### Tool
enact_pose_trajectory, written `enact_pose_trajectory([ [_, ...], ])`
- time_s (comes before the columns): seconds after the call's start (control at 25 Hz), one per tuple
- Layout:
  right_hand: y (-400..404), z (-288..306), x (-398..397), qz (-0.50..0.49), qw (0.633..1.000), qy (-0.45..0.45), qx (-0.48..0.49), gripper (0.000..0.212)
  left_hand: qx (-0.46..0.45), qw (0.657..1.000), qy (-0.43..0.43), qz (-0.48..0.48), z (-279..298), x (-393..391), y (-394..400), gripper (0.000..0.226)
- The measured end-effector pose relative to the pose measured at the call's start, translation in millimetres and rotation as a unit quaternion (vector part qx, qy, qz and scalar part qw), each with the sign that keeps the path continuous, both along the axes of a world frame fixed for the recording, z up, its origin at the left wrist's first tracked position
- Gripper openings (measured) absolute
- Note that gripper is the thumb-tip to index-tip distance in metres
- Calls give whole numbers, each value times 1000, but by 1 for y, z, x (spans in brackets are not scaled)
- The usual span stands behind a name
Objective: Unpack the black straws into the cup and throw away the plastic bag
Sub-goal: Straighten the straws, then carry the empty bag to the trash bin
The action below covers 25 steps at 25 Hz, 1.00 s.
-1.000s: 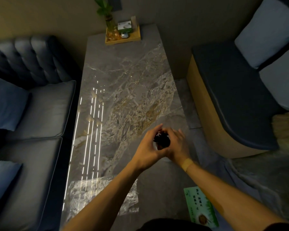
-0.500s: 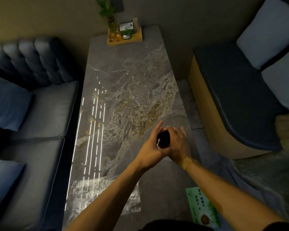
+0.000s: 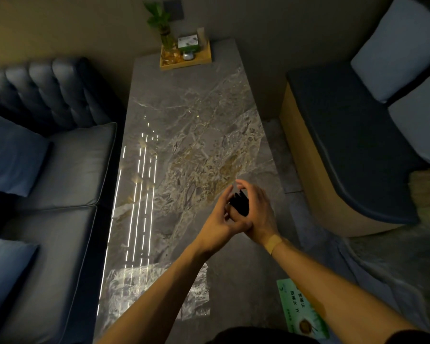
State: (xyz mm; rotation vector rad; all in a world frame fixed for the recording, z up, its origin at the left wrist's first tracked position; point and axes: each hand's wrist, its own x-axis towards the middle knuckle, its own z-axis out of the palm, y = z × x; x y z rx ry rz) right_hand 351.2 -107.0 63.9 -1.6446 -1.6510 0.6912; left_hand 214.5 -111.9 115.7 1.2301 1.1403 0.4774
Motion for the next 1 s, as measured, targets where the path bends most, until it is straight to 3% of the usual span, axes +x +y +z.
enact_pose_trajectory([
  [0.12,0,5,-9,-24,994,111,-8,49,-8,1000,-27,5,2,1,-2,84],
  [0.24,0,13,-14,-30,956,290,-44,41,-2,999,-43,13,7,2,-3,77],
  [0.32,-2,17,-3,-45,939,340,-35,37,1,999,-34,29,8,0,-3,72],
  [0.4,-3,20,22,-79,953,291,-27,32,-2,999,-24,48,6,-4,0,67],
  [0.48,-3,19,53,-83,976,186,-76,46,-4,998,-13,54,1,-9,2,64],
  [0.6,-2,12,83,34,979,32,-196,77,-5,999,4,40,-5,-16,5,71],
  [0.76,-1,-2,65,143,963,-79,-216,111,-6,999,32,0,-3,-16,3,92],
  [0.88,9,-7,35,132,962,-131,-198,119,1,998,49,-29,-1,-11,2,101],
  [1.0,12,-6,19,110,963,-188,-159,110,-9,998,40,-42,1,-5,1,104],
])
